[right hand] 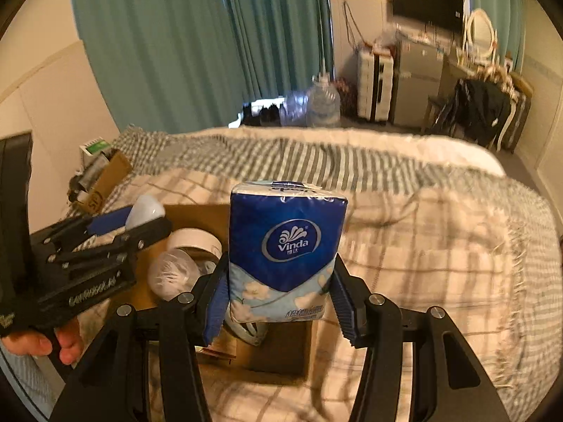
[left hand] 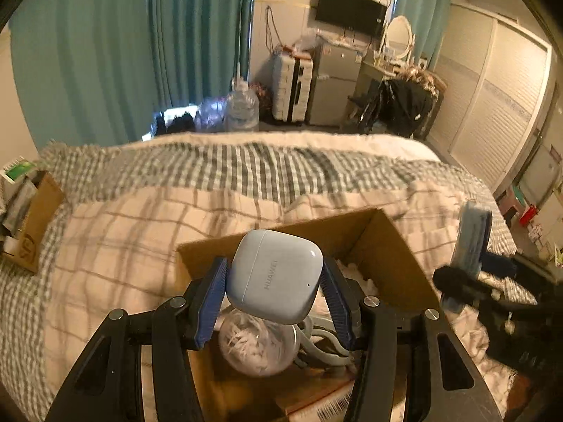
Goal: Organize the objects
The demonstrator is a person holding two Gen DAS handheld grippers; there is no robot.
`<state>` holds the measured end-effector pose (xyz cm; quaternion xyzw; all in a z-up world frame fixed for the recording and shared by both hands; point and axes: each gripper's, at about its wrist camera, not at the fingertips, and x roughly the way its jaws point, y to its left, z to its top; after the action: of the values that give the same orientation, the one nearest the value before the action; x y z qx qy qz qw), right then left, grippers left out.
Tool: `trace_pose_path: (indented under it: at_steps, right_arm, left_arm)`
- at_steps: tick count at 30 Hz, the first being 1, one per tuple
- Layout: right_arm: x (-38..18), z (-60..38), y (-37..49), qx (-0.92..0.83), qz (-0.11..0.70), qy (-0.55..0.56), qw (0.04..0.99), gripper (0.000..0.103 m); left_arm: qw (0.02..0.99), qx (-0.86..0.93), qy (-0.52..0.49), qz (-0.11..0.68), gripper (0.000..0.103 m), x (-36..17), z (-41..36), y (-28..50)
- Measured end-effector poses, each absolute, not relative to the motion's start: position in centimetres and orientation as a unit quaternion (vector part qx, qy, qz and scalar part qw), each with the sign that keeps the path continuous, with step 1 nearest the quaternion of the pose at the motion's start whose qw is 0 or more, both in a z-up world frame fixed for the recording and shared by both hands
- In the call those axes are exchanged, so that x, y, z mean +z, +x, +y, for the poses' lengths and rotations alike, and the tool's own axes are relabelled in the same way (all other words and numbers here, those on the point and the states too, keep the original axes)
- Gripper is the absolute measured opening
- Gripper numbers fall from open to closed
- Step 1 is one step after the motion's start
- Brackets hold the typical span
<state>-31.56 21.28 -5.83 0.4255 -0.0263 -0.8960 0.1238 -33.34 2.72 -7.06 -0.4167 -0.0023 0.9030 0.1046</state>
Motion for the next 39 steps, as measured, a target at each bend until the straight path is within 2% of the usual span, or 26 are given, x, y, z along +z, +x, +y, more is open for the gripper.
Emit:
trace_pose_path:
  at_steps: [2,5,7,8,9,13,15,17,25,27,33,39]
  right_arm:
    - [-6.8,21.3,-31.8,-0.892,-0.038,0.432,0.128,0.053]
    - [-6.5,21.7,-31.3,-0.893,-0.056,0.426,0.133,0.069]
    - [-5.4,22.1,-30.5,-0.900,-0.058,0.413,0.128,0.069]
    - [-4.5,22.3,-29.9,-0.903,-0.055,0.408,0.120,0.070]
    - [-3.8,22.4,-29.5,-0.905,-0.052,0.405,0.116,0.070]
    - [0.5,22.8,-26.5,-0.918,-0.038,0.383,0.097,0.072]
    - [3.0,22.8,-24.9,-0.926,-0.029,0.367,0.090,0.075]
    - [5.7,22.8,-22.8,-0.935,-0.023,0.346,0.082,0.079]
    - [13.6,22.5,-14.2,-0.958,0.008,0.283,0.055,0.094]
    - [14.8,22.5,-12.1,-0.962,0.015,0.268,0.045,0.102]
    - [17.1,22.6,-7.3,-0.974,0.026,0.220,0.048,0.103]
    - [15.8,22.8,-3.9,-0.981,0.065,0.181,0.026,0.102]
  left_arm:
    - [0.118,0.900,-0.420,-0.005,0.055,-7.9,2.9,-33.5]
    - [0.131,0.899,-0.418,0.010,0.056,-8.2,3.8,-32.5]
    - [0.130,0.905,-0.404,0.027,0.067,-7.3,4.3,-31.3]
    - [0.126,0.907,-0.400,0.032,0.078,-6.8,4.3,-30.7]
    - [0.124,0.909,-0.397,0.032,0.083,-6.2,4.3,-30.4]
    - [0.129,0.915,-0.382,0.022,0.086,-1.9,4.1,-28.0]
    - [0.120,0.925,-0.361,0.017,0.098,0.5,3.9,-26.5]
    - [0.108,0.942,-0.317,0.002,0.103,3.9,3.2,-23.8]
    - [0.105,0.966,-0.238,0.003,0.103,12.4,1.4,-15.3]
    - [0.095,0.970,-0.223,0.012,0.103,13.7,1.1,-13.3]
    - [0.077,0.977,-0.198,0.025,0.103,15.2,1.1,-8.2]
    - [0.073,0.979,-0.188,0.011,0.103,13.5,1.2,-4.5]
